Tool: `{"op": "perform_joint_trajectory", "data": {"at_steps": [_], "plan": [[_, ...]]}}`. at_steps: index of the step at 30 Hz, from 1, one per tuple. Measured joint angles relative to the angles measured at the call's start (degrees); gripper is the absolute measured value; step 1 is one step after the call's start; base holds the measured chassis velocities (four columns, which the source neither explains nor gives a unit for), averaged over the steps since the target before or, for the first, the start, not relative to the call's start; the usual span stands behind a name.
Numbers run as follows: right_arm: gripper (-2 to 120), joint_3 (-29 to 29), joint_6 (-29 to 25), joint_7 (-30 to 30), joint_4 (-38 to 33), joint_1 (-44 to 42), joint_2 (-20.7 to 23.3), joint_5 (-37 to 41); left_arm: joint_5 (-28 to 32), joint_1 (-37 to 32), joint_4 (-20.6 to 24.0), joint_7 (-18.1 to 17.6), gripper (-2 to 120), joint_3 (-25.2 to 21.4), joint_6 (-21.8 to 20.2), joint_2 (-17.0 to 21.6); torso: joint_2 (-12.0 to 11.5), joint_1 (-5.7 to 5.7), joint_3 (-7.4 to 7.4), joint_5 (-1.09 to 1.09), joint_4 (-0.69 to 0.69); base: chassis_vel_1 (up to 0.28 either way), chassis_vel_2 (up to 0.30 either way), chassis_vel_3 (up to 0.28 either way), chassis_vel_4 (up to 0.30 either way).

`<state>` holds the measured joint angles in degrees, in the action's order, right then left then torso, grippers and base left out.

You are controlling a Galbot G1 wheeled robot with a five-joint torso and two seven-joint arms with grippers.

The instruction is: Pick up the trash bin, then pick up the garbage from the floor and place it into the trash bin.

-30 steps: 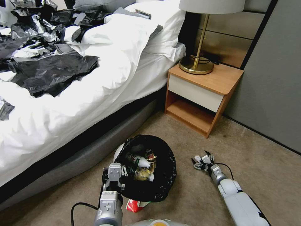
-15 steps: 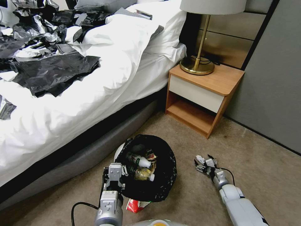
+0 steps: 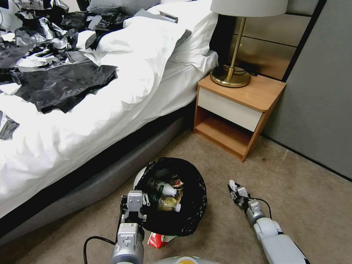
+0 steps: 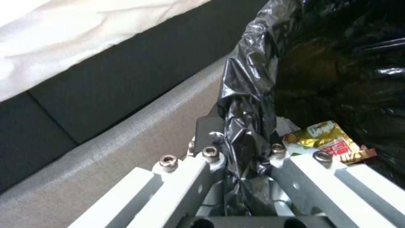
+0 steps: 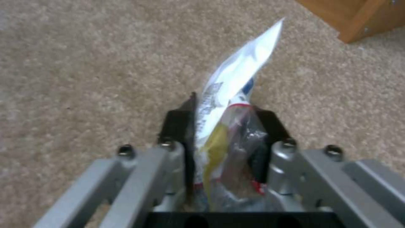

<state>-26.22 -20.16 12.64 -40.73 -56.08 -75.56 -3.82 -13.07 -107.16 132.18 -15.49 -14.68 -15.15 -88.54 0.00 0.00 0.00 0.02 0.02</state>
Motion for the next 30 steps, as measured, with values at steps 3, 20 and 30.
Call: {"op": "perform_joint_trajectory", "data": {"at_steps": [3,20,30], "plan": [[7,-0.1,0.1,-0.3,-0.3,-0.2,0.1,0.1,0.0,0.1,0.0,0.0,2,0.0,0.0,0.0,0.0,0.0,0.0,-0.02,-0.03,0.0,0.0,0.0,0.0],[0,0.7,-2.9,-5.9,-33.5,-10.1,0.9,5.8,-0.1,0.3,-0.5,0.1,2,0.4,0.0,0.1,0.0,0.01,0.0,-0.02,-0.03,0.0,0.0,0.0,0.0],[0,5.8,-10.8,1.3,-67.2,-20.8,1.4,5.1,0.0,0.5,-1.0,0.1,2,0.5,0.0,0.3,0.0,0.0,-0.01,-0.04,-0.02,0.0,0.0,0.0,0.0]]}}
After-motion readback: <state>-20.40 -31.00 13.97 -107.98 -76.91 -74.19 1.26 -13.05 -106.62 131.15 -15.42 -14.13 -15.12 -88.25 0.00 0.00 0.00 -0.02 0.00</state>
